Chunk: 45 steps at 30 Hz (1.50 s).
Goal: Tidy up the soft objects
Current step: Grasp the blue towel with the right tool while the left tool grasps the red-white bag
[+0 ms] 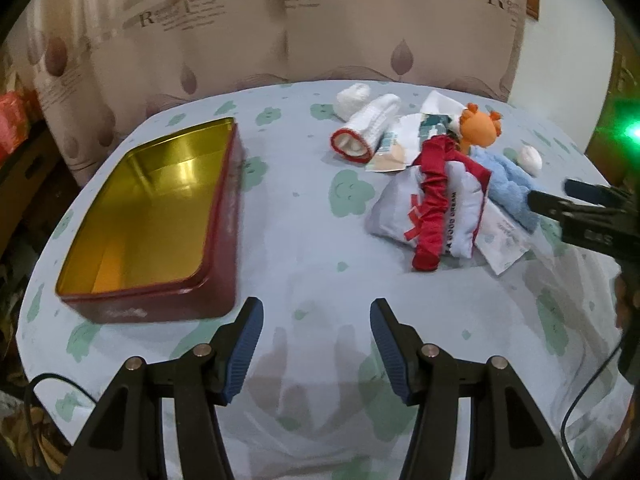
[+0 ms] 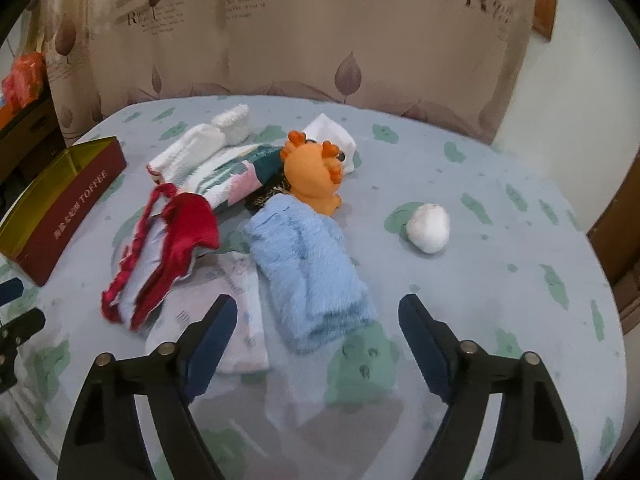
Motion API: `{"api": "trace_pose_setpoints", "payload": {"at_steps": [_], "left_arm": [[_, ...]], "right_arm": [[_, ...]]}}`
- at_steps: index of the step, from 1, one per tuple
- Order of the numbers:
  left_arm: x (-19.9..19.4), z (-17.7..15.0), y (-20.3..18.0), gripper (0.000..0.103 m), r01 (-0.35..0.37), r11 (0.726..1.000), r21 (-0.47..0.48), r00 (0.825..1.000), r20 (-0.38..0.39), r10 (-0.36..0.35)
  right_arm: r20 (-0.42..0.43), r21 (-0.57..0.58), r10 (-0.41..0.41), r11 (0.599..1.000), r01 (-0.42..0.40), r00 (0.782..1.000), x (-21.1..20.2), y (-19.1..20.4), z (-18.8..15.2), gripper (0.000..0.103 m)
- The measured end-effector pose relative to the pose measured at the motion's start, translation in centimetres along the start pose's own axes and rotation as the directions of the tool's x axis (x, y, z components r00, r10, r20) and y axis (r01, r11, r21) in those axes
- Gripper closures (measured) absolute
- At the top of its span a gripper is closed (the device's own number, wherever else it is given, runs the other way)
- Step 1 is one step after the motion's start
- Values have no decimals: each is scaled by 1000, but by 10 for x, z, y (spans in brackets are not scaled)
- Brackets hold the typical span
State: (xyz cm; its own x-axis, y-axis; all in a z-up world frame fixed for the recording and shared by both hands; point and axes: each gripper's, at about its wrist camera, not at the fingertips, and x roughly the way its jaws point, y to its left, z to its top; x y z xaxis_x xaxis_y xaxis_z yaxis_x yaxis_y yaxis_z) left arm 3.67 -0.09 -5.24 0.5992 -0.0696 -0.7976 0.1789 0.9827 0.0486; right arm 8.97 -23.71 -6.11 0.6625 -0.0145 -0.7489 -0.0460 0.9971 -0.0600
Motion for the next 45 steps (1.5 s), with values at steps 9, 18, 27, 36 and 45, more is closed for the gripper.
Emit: {"api": "trace_pose_setpoints", "payload": {"at_steps": [9,18,27,36,45], "left_arm": [[15,22,-20,46,62,996,71,998,2,-62],[26,39,-50,46,147,977,156,989,-4,-148],[36,58,-86,45,270,940,208,962,-33,-270],[70,73,-95,45,238,948,209,971,-63,-230],[83,79,-86,66,252,950,185,968,-58,-245]], "right_arm": [[-51,-30,26,999,-27,998,47,3,15,42],[-34,41,59,998,-57,998,54,-9,11,72],[-32,109,95,990,-91,995,56,-24,7,72],[-32,113,100,989,-96,994,57,-24,6,71],[-32,114,114,987,-109,993,57,-24,5,68]]}}
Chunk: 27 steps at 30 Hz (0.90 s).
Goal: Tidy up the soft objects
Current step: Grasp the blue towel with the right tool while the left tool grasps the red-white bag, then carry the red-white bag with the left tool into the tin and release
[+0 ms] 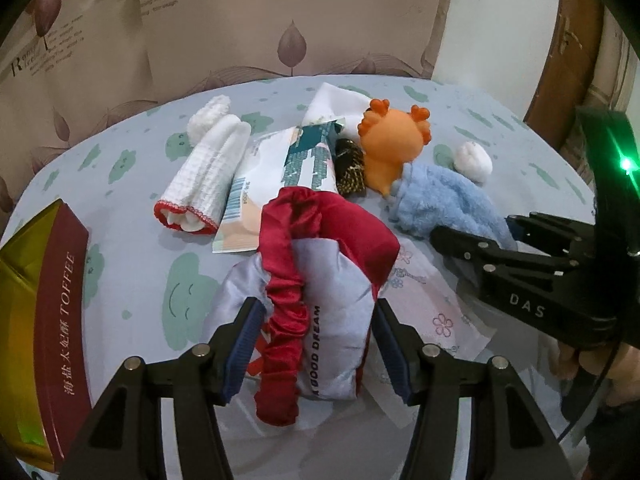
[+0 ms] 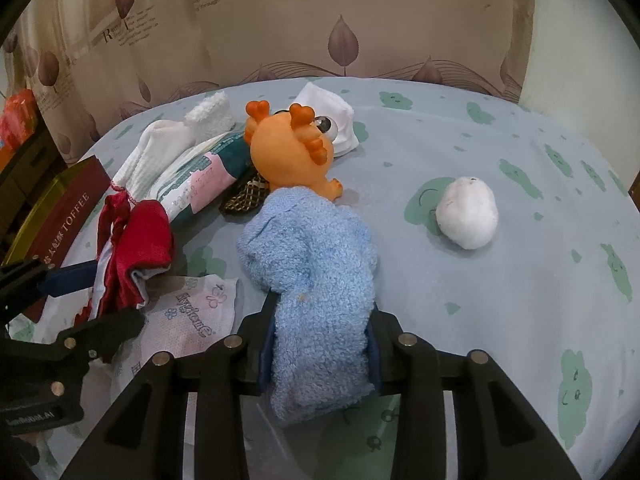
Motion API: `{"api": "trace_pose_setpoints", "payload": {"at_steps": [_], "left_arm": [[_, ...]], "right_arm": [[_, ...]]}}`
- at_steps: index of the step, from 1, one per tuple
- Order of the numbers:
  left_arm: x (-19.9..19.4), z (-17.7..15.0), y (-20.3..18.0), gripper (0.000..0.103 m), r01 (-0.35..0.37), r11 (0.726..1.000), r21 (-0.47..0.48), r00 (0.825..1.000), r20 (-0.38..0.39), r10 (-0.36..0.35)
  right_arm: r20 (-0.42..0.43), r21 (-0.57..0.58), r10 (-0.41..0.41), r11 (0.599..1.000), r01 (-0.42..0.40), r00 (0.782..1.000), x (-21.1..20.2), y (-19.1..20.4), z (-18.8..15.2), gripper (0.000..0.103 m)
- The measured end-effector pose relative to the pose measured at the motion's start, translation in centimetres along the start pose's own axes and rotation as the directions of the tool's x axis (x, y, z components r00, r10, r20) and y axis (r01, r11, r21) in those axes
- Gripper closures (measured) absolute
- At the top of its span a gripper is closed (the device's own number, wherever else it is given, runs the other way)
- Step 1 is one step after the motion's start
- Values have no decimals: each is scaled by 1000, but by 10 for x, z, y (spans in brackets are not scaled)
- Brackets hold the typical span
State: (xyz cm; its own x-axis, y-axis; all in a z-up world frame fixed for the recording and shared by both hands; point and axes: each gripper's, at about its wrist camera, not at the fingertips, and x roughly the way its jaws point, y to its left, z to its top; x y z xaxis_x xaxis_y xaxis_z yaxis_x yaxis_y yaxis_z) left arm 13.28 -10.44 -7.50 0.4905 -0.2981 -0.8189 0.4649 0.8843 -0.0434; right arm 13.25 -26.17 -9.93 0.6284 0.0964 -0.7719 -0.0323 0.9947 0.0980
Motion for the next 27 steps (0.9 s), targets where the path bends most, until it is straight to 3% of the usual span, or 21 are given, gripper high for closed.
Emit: {"api": "trace_pose_setpoints", "payload": {"at_steps": [3,6,20,27], "left_arm": [[-4,-3,4,79,10,1000,4,1000,3,-10],[-11,-8,6,83,1,1000,17,1000,14,-2],[-61,-15,38,83,-8,998,-68,999,39,11],[-89,-7,79,83,-103,985,-138,991,76,114]], "right_arm": [[0,-1,-1,1000,1,1000,0,1,0,68],[1,-2,-1,1000,1,1000,0,0,0,68],[1,-4,-1,1000,1,1000,0,1,0,68],[1,-5,-1,1000,1,1000,0,1,0,68]]}}
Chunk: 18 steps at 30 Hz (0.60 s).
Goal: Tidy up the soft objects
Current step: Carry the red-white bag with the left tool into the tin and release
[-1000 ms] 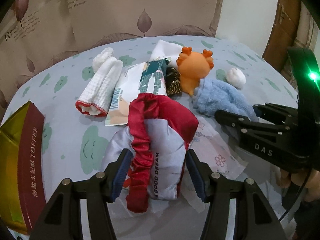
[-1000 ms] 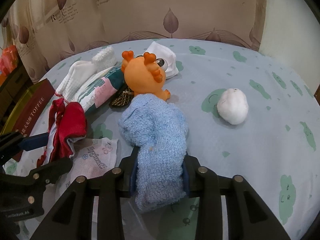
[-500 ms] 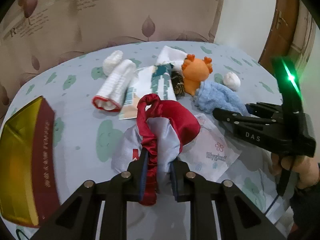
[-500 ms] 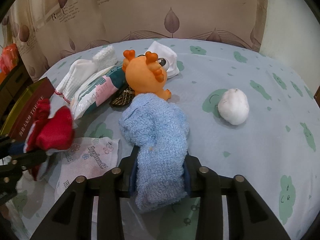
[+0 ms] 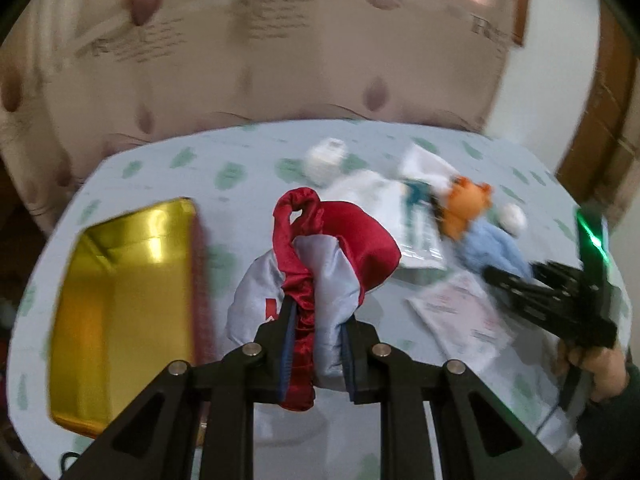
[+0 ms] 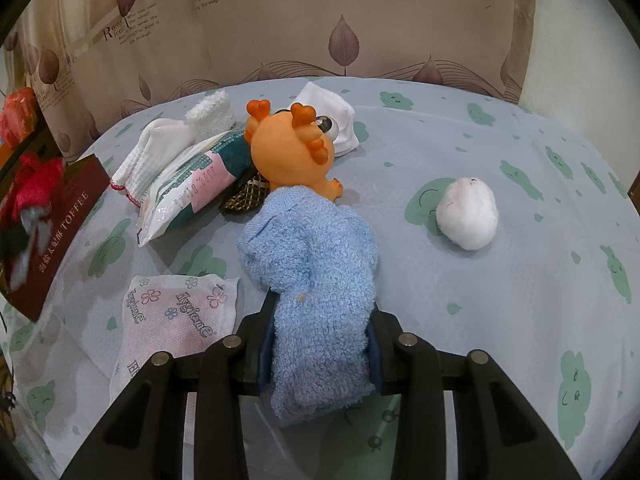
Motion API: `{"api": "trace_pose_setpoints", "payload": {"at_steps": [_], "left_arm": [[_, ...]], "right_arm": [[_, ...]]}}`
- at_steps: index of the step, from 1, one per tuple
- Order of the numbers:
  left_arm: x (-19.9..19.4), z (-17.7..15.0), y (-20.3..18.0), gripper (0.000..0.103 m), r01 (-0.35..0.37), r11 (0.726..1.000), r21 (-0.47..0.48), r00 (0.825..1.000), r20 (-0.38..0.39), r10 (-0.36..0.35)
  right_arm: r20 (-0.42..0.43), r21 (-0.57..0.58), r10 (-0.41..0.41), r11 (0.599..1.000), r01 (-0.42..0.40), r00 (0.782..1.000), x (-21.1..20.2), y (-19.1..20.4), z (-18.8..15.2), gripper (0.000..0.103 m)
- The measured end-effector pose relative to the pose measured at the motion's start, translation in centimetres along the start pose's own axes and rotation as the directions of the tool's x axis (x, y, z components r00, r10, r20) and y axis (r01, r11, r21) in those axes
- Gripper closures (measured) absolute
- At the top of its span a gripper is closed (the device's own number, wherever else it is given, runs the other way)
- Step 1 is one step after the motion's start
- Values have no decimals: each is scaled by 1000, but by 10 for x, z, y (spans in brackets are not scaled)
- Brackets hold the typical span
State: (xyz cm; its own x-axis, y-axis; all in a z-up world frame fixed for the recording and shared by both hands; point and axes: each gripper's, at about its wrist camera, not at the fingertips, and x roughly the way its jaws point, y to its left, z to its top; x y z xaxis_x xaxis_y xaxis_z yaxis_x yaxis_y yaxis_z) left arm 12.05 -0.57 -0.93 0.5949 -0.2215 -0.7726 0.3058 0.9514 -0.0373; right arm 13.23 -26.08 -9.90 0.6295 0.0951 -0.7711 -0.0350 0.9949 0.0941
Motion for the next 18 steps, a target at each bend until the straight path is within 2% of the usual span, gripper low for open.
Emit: {"api": "trace_pose_setpoints", "payload": {"at_steps": [5,10,18], "left_arm": [[-3,10,52,83,-102,991,-81,995,-9,101],[-1,6,105,83,-226,965,-132,974,-33,224],[18,-4,151,83,-317,935,-157,947,-104,304]], "right_arm": [[0,0,0,1000,0,1000,0,0,0,68],[0,-2,-1,1000,1,1000,0,0,0,68],[-1,-7,-4,1000,4,1000,0,1,0,67]]}}
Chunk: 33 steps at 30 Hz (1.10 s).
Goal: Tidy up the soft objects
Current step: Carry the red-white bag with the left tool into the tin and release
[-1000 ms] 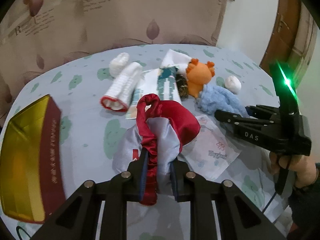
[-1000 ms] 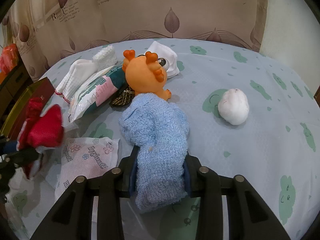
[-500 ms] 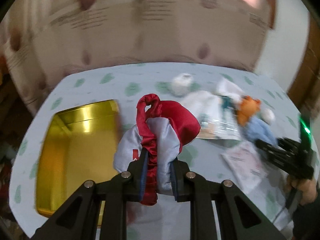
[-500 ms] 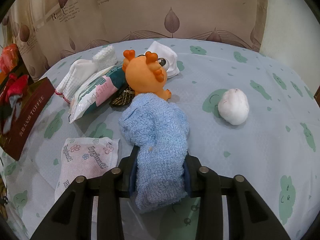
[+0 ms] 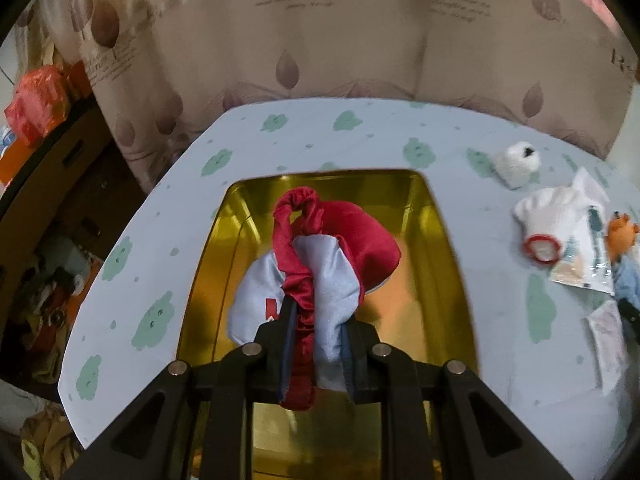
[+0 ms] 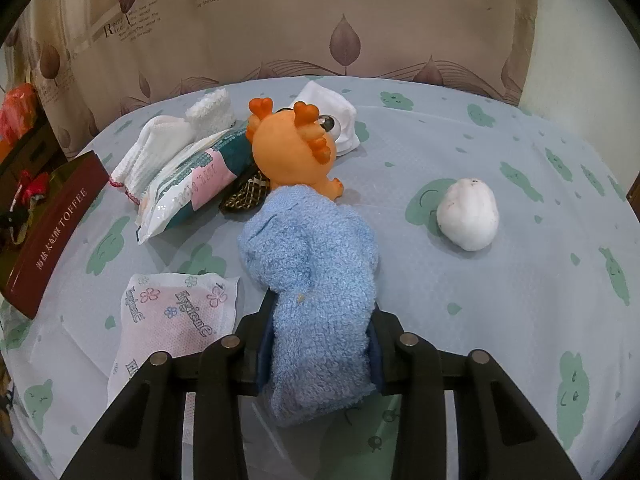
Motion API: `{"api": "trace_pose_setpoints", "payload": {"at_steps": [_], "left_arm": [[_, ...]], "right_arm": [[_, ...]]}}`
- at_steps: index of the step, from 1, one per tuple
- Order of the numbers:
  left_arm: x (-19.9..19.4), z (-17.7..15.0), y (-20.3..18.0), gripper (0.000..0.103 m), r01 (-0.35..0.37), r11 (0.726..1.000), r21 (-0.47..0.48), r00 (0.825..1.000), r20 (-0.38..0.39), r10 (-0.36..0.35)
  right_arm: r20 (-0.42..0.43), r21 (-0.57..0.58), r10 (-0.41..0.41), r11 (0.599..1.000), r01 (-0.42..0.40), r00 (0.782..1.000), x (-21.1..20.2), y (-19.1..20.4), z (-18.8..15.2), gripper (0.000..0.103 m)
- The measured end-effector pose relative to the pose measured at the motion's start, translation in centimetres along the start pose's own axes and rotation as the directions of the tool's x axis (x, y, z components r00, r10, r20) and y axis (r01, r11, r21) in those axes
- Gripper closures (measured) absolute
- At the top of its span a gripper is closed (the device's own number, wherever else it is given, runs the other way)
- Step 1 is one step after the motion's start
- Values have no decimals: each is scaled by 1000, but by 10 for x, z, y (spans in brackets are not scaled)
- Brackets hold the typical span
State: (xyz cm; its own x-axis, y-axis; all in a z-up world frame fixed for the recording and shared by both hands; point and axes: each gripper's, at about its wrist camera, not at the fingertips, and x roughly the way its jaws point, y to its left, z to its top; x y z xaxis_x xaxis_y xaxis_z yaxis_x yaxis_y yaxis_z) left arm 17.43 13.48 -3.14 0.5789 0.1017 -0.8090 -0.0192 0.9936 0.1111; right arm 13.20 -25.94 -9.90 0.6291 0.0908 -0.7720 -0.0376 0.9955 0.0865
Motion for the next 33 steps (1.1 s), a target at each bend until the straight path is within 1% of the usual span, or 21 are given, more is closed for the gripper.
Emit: {"api": "trace_pose_setpoints", "payload": {"at_steps": [3,6,11,16,18,19,21,23,28,31,33], "left_arm": [[9,-3,8,83,-5,1000,-13,1000,-24,5],[18,-6,6,82,-11,1000,-6,998,-55,11],[28,-6,5,80,-33,999,2,998,-62,33],[30,-5,6,68,-55,998,5,996,-64,55],[30,-5,8,59,-60,998,2,996,-61,60],[30,-4,10,58,-59,998,-7,996,-61,59],[28,-4,12,51,-62,998,-23,996,-58,61],[26,-4,14,51,-76,997,-25,996,-52,75],[18,-6,12,51,-120,993,6,992,-32,120],[11,-10,9,51,-140,990,28,990,-5,140],[5,-12,8,51,-141,989,38,990,11,141]], "right_arm": [[0,-1,-1,1000,1,1000,0,0,0,67],[0,0,0,1000,0,1000,0,0,0,67],[0,-1,0,1000,0,1000,0,0,0,67],[0,-2,0,1000,0,1000,0,0,0,67],[0,-2,-1,1000,1,1000,0,0,0,67],[0,-2,0,1000,0,1000,0,0,0,66],[0,-4,1,1000,-1,1000,0,1,0,65],[-2,-9,-2,1000,2,1000,-1,2,0,65],[-3,-16,-9,1000,9,1000,-1,3,-1,65],[-3,-18,-11,1000,11,1000,-1,4,-1,65],[-3,-24,-18,1000,18,1000,-1,4,-1,65]]}}
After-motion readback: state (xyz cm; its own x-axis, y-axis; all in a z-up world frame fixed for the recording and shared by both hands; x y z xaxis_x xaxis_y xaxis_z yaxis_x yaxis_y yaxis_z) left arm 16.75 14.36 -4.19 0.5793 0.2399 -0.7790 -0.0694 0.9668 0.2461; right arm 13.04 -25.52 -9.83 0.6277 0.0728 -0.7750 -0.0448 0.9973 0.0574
